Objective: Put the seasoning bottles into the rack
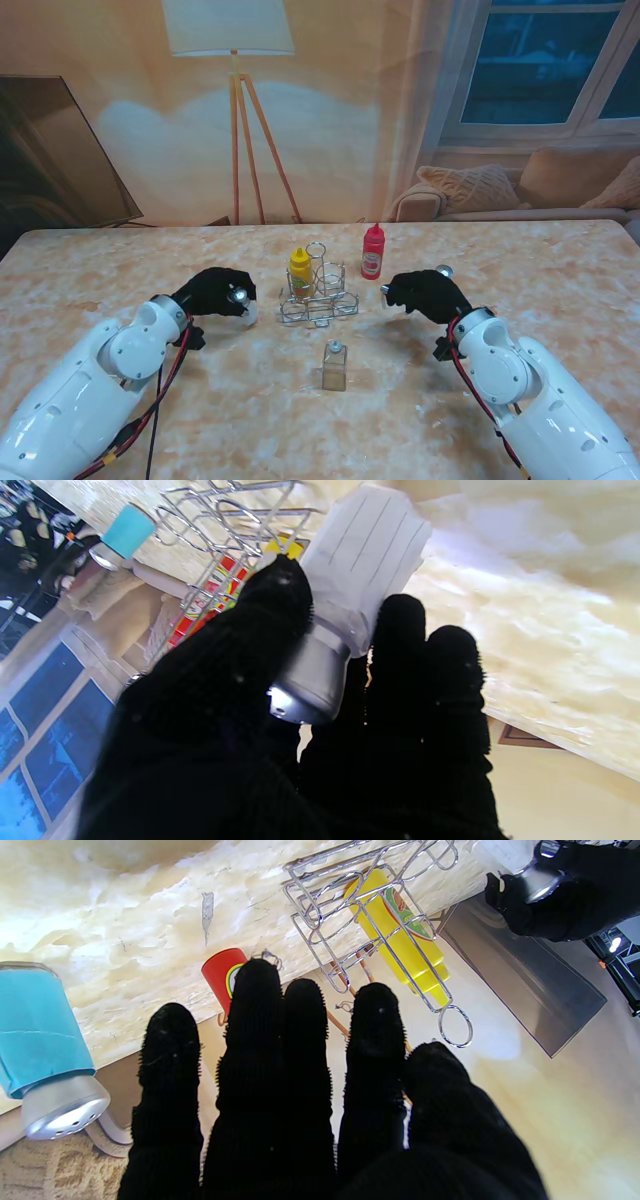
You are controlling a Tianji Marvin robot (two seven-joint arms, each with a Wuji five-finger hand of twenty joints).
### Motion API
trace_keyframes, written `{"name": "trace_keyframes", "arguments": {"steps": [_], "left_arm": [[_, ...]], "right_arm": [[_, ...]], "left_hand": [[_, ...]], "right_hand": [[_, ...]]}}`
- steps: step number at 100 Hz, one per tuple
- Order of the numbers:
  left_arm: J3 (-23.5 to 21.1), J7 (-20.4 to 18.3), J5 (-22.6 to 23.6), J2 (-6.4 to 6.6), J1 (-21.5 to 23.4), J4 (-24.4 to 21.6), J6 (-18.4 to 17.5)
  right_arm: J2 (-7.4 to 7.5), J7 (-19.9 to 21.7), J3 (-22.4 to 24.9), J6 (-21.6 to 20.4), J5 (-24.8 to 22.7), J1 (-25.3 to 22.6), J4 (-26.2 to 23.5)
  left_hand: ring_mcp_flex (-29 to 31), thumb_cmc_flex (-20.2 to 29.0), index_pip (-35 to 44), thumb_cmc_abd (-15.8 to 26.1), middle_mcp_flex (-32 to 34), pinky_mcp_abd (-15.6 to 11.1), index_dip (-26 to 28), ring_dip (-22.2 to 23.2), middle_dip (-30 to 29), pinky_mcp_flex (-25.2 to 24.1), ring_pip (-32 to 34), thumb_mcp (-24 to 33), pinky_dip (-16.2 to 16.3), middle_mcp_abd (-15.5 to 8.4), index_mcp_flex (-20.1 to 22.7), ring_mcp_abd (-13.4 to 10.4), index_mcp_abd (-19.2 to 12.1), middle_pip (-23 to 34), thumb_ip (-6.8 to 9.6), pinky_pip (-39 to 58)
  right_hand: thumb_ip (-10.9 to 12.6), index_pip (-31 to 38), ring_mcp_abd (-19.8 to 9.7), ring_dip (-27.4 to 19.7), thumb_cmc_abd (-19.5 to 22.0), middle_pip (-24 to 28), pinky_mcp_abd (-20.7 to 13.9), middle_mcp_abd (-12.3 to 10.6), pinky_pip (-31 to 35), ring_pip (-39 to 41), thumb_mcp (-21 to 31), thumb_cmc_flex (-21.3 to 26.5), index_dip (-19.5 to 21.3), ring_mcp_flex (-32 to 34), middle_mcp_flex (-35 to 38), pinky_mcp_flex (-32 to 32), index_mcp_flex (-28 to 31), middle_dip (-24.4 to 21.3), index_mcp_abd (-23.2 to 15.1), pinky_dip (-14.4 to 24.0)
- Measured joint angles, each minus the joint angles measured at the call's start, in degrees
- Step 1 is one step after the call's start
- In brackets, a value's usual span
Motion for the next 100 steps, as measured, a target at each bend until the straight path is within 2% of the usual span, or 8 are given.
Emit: {"name": "trace_keyframes", "arguments": {"steps": [10, 55, 71, 100], "left_arm": [[-0.2, -3.0, -0.4, 0.57, -0.2, -1.9, -0.3], [0.2, -9.5, -5.2, 1.91, -2.2, -8.1, -1.8], [3.8, -10.7, -8.3, 2.05, -5.1, -8.4, 1.0], [10.3, -11.6, -11.8, 1.42, -10.0, -8.2, 5.7]], "right_arm": [[0.00, 0.0, 0.0, 0.0, 0.0, 0.0, 0.0], [-0.01, -0.1, 0.2, 0.0, 0.0, -0.1, -0.3], [-0.01, -0.3, 0.4, 0.0, -0.1, -0.3, -0.5], [-0.01, -0.4, 0.6, 0.0, -0.1, -0.5, -0.7]], "left_hand": [[0.0, 0.0, 0.1, 0.0, 0.0, 0.0, 0.0, 0.0, 0.1, 0.0, 0.0, 0.0, 0.0, 0.0, 0.0, 0.0, -0.1, 0.0, 0.00, 0.0], [0.7, 0.0, 1.1, 0.0, 0.5, 0.0, 0.0, 0.1, 0.2, 0.6, 0.0, -0.5, 0.0, 0.0, 0.1, -0.2, -0.6, 0.0, -0.01, 0.2], [0.7, 0.0, 1.1, 0.0, 0.5, 0.0, 0.0, 0.1, 0.2, 0.6, 0.0, -0.7, 0.0, 0.0, 0.1, -0.2, -0.7, 0.0, -0.01, 0.2], [0.7, 0.0, 1.5, 0.0, 0.5, 0.0, 0.0, 0.1, 0.2, 0.6, 0.1, -0.8, 0.0, 0.0, 0.2, -0.2, -0.7, 0.0, -0.01, 0.2]], "right_hand": [[0.0, 0.0, 0.0, 0.0, 0.0, 0.0, 0.0, 0.0, 0.0, 0.0, 0.0, 0.0, 0.0, 0.0, 0.0, 0.0, 0.0, 0.0, 0.0, 0.0], [0.0, 0.0, 0.0, 0.0, 0.0, 0.0, 0.0, 0.0, 0.0, 0.0, 0.0, 0.0, 0.0, 0.0, 0.0, 0.0, 0.1, 0.0, 0.0, 0.0], [0.0, 0.0, 0.0, 0.0, 0.0, 0.0, 0.0, 0.0, 0.0, 0.0, 0.0, 0.0, 0.0, 0.0, 0.0, 0.0, 0.1, 0.0, 0.0, 0.0], [0.0, 0.0, 0.0, 0.0, 0.0, 0.0, 0.0, 0.0, 0.0, 0.0, 0.0, 0.0, 0.0, 0.0, 0.0, 0.0, 0.1, 0.0, 0.0, 0.0]]}}
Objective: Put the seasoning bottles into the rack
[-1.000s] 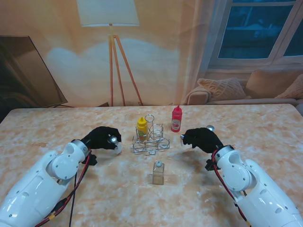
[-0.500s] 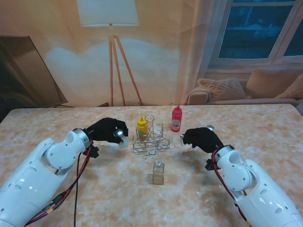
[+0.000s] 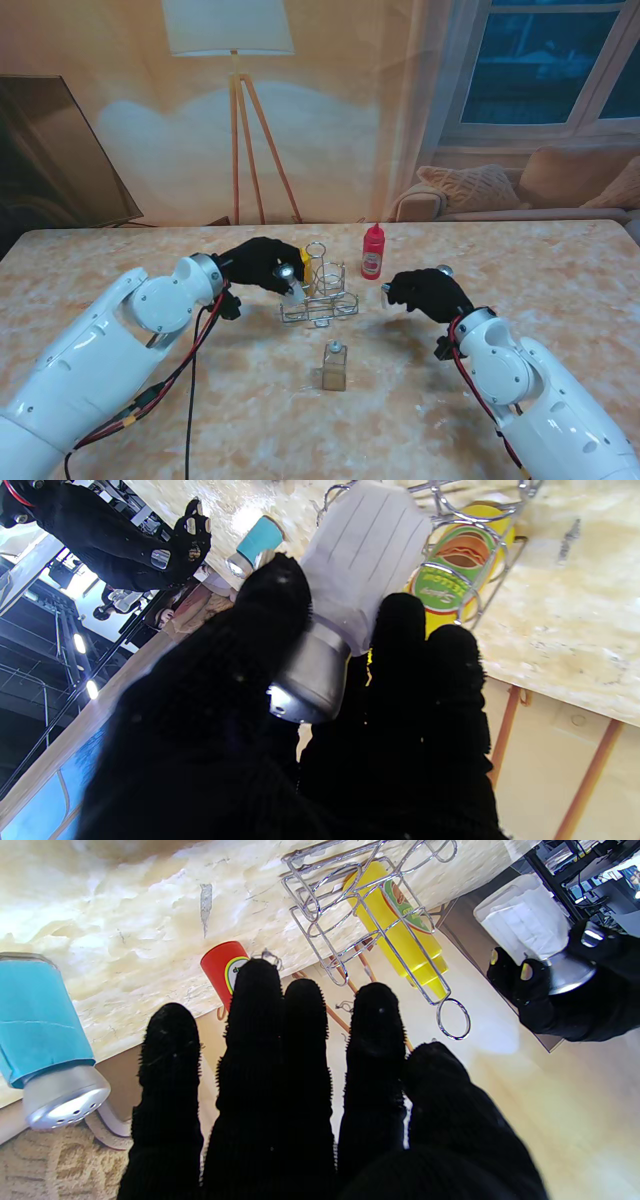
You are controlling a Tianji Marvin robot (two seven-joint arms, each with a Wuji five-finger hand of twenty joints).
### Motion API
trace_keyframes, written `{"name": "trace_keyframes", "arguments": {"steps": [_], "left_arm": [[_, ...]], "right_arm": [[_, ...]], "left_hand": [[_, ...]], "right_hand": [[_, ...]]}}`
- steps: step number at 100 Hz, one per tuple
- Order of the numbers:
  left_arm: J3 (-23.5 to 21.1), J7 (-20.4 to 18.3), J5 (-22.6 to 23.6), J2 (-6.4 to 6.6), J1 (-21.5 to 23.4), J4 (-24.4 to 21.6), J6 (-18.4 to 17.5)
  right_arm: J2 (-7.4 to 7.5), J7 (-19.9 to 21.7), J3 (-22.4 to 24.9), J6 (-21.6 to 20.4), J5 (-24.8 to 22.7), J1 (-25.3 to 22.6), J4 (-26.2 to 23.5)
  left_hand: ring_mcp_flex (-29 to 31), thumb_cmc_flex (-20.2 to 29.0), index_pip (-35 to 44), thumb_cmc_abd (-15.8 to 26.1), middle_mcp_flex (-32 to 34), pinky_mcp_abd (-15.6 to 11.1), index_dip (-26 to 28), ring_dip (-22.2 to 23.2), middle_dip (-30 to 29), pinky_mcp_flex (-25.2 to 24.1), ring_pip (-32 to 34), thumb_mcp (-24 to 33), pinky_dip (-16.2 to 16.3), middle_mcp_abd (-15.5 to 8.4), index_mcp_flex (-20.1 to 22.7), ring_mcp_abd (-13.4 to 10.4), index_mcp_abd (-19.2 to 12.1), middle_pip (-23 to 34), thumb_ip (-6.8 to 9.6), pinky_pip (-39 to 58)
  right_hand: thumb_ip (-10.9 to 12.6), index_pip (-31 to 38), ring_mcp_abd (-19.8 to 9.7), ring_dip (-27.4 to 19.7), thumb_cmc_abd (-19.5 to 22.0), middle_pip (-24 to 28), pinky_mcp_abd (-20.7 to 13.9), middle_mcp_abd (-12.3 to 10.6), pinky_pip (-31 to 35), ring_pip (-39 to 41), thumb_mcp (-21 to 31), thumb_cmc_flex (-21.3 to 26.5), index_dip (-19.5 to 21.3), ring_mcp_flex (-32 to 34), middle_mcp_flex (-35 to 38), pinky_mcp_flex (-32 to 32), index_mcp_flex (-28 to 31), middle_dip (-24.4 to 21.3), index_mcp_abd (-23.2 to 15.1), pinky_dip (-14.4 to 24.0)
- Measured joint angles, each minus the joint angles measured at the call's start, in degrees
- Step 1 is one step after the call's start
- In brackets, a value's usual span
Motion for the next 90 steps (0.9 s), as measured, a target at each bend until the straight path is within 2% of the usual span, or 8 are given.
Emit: {"name": "trace_keyframes", "arguments": {"steps": [22, 48, 70, 90], "left_arm": [[4.3, 1.2, -0.2, -1.48, -3.7, 2.9, 1.2], [7.3, 2.5, 2.5, -1.90, -5.3, 4.3, 1.7], [9.3, 4.6, 2.3, -2.80, -6.4, 6.6, 2.5], [10.9, 5.1, 3.1, -3.10, -7.4, 8.4, 2.5]], "right_arm": [[0.00, 0.0, 0.2, -0.1, 0.0, -0.1, -0.1], [0.00, -0.1, 0.3, -0.1, 0.0, -0.3, -0.3], [0.00, 0.0, 0.3, -0.1, 0.0, -0.3, -0.3], [0.00, 0.0, 0.3, -0.1, 0.0, -0.3, -0.3]], "left_hand": [[0.0, 0.0, 0.1, 0.0, 0.0, 0.0, -0.1, 0.0, 0.0, 0.0, 0.0, 0.0, 0.0, 0.0, 0.0, 0.0, 0.0, 0.0, 0.00, 0.0], [0.0, 0.0, 0.1, 0.0, 0.0, 0.0, -0.1, 0.0, 0.1, 0.0, 0.5, 0.0, 0.0, 0.0, 0.0, 0.0, 0.0, 0.0, 0.00, 0.2], [0.0, 0.0, 0.2, 0.0, 0.0, 0.0, -0.2, 1.3, 0.8, -0.3, 0.7, 0.0, 0.1, 0.2, 0.1, 0.0, 0.0, 0.0, 0.00, 0.7], [0.0, 0.0, 0.6, 0.0, 0.1, 0.0, -0.3, 1.9, 1.3, -0.4, 1.4, 0.0, 0.7, 0.3, 0.1, 0.0, 0.0, 0.0, 0.00, 1.1]], "right_hand": [[0.0, 0.0, 0.0, 0.0, 0.0, 0.0, 0.0, 0.0, 0.0, 0.0, 0.0, 0.0, 0.0, 0.0, 0.0, 0.0, 0.0, 0.0, 0.0, 0.0], [0.0, 0.0, 0.0, 0.0, 0.0, 0.0, 0.0, 0.0, 0.0, 0.0, 0.0, 0.0, 0.0, 0.0, 0.0, 0.0, 0.0, 0.0, 0.0, 0.0], [0.0, 0.0, 0.0, 0.0, 0.0, 0.0, 0.0, 0.0, 0.0, 0.0, 0.0, 0.0, 0.0, 0.0, 0.0, 0.0, 0.0, 0.0, 0.0, 0.0], [0.0, 0.0, 0.0, 0.0, 0.0, 0.0, 0.0, 0.0, 0.0, 0.0, 0.0, 0.0, 0.0, 0.0, 0.0, 0.0, 0.0, 0.0, 0.0, 0.0]]}}
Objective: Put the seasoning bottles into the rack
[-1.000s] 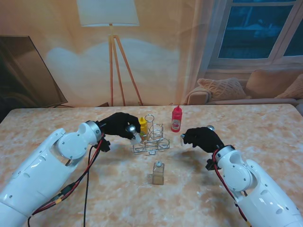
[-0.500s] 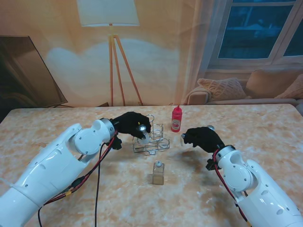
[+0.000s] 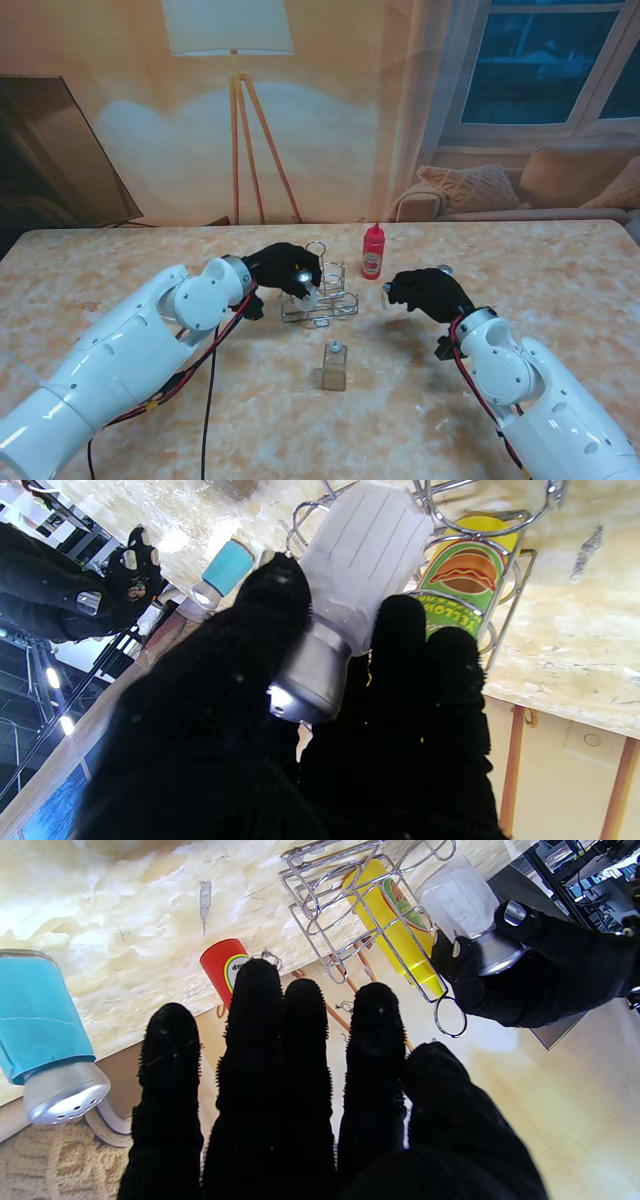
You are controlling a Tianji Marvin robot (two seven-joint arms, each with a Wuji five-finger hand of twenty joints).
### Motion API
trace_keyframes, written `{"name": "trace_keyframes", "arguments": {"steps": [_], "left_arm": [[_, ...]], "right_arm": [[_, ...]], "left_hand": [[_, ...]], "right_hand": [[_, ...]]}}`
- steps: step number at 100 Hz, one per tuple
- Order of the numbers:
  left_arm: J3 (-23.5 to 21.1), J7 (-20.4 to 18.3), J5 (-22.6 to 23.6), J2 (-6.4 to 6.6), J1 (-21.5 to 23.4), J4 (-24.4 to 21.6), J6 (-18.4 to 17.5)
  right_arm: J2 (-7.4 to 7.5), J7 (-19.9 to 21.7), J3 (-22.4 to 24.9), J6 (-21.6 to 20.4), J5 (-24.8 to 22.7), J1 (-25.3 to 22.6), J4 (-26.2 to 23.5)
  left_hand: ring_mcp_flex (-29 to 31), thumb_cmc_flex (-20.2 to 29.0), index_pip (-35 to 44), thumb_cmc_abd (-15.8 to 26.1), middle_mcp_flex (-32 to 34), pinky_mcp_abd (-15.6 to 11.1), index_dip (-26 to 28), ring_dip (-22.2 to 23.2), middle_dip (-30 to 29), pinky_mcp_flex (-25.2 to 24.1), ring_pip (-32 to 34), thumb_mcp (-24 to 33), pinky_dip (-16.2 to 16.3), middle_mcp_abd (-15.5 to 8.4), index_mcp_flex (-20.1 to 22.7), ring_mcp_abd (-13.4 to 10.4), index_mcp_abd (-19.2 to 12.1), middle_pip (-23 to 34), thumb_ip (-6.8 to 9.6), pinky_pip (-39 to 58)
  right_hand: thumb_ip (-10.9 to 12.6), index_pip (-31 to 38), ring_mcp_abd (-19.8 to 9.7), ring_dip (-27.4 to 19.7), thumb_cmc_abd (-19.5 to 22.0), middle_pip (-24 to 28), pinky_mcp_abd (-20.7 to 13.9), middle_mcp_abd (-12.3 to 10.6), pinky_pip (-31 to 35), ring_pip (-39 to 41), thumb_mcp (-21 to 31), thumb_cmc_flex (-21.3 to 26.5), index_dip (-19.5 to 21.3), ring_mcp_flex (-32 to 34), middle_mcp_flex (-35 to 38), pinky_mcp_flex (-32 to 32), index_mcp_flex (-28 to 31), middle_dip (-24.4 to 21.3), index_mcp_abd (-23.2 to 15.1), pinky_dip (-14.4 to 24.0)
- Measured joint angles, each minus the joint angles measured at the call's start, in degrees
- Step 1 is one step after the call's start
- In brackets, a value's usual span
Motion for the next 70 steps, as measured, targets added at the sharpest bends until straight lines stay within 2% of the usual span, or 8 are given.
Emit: {"name": "trace_keyframes", "arguments": {"steps": [70], "left_arm": [[2.1, 0.9, 2.3, -0.30, -1.3, 3.7, -0.1]], "right_arm": [[0.00, -0.4, 0.7, -0.2, -0.4, -0.5, -0.4]], "left_hand": [[-0.1, 0.0, 0.5, 0.0, 0.0, 0.1, -0.6, 0.9, 0.7, -0.5, 1.3, 0.0, 0.1, 0.0, 0.0, 0.0, 0.0, 0.2, 0.00, 0.8]], "right_hand": [[0.0, 0.0, 0.0, 0.0, 0.0, 0.0, 0.0, 0.0, 0.0, 0.0, 0.0, 0.0, 0.0, 0.0, 0.0, 0.0, 0.5, 0.0, 0.0, 0.0]]}}
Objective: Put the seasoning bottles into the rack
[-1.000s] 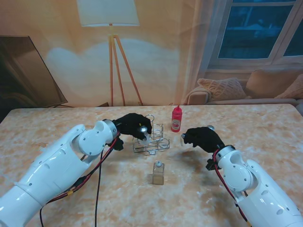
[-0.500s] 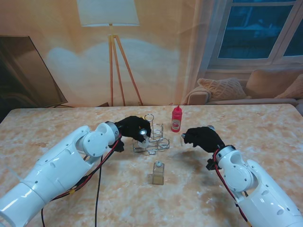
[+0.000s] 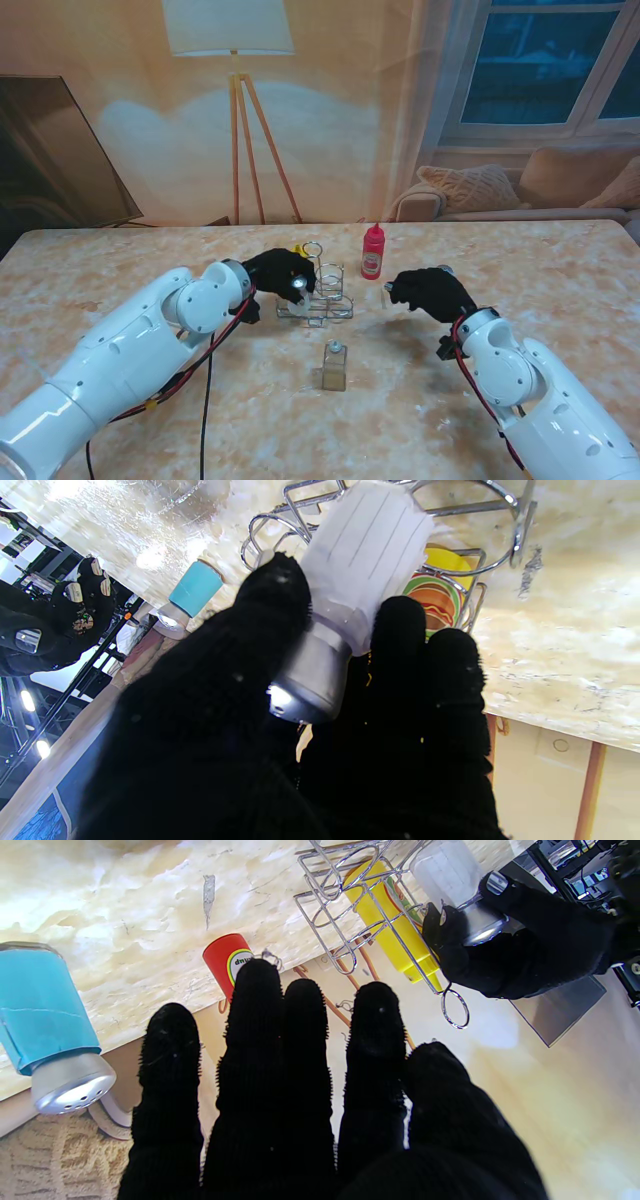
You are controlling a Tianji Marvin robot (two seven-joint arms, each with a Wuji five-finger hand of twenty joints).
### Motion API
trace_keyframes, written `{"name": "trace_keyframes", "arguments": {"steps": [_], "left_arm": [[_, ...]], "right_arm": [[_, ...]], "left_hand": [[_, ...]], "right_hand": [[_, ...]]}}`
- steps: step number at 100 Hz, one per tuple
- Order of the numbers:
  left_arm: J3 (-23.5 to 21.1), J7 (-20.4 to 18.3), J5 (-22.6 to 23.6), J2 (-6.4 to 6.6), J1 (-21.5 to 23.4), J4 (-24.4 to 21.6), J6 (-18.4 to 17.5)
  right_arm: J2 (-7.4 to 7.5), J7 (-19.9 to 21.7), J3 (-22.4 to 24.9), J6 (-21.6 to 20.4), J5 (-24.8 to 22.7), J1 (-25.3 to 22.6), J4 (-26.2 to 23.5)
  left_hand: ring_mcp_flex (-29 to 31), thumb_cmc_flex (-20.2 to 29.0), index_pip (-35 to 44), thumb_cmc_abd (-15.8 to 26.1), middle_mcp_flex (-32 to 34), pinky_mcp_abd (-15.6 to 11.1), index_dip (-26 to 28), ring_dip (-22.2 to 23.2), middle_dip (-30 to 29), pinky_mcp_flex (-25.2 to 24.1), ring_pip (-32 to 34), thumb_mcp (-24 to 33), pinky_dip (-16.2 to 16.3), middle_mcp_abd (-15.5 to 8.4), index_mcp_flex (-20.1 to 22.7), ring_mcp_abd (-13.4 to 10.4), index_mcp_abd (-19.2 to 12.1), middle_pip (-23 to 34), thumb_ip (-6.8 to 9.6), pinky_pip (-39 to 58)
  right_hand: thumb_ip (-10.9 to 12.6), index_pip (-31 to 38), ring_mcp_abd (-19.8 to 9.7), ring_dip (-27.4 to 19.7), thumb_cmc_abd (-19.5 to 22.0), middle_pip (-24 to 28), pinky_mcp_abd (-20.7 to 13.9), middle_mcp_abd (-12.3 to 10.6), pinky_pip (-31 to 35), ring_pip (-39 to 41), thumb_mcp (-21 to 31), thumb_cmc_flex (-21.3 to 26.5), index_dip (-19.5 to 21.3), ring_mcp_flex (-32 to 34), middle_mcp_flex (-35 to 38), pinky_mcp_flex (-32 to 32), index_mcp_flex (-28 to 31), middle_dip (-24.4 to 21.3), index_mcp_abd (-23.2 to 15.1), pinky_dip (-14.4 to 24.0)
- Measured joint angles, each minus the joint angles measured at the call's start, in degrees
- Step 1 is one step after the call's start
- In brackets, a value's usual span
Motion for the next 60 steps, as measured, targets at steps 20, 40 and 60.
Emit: {"name": "trace_keyframes", "arguments": {"steps": [20, 40, 60], "left_arm": [[-0.5, 0.0, 1.0, 0.07, 0.4, -0.1, -0.6], [-1.8, 0.9, 3.6, 0.41, 1.5, -0.8, -1.7], [-2.5, 3.5, 5.6, 0.52, 2.4, -0.7, -2.1]], "right_arm": [[0.00, 0.1, 0.0, -0.1, 0.0, 0.0, 0.0], [0.00, 0.1, 0.0, -0.2, 0.0, 0.0, 0.0], [0.01, 0.0, 0.0, -0.3, 0.0, 0.0, 0.0]], "left_hand": [[0.0, -0.1, 0.5, -1.0, 0.0, 0.1, -0.1, 0.6, 0.3, 0.0, 1.0, 0.6, 0.7, 0.0, 0.5, 0.0, -0.1, 0.7, 0.00, 0.7], [0.0, -1.2, 2.0, -2.3, 0.0, 0.5, 0.1, 0.7, 1.1, 0.1, 3.0, 2.6, 1.4, 0.1, 0.5, 0.0, -0.1, 2.0, 0.00, 1.9], [0.6, -2.3, 5.0, -3.9, 0.0, 0.6, 1.9, 0.7, 2.1, 0.4, 4.0, 4.9, 1.5, 0.1, -0.3, 0.0, -0.4, 3.7, 0.00, 2.7]], "right_hand": [[0.0, 0.0, 0.0, 0.0, 0.0, 0.0, 0.0, 0.0, 0.0, 0.0, 0.0, 0.0, 0.0, 0.0, 0.0, 0.0, 0.0, 0.0, 0.0, 0.0], [0.0, 0.0, 0.0, 0.0, 0.0, 0.0, 0.0, 0.0, 0.0, 0.0, 0.0, 0.0, 0.0, 0.0, 0.0, 0.0, 0.0, 0.0, 0.0, 0.0], [0.0, 0.0, 0.0, 0.0, 0.0, 0.0, 0.0, 0.0, 0.0, 0.0, 0.0, 0.0, 0.0, 0.0, 0.0, 0.0, 0.0, 0.0, 0.0, 0.0]]}}
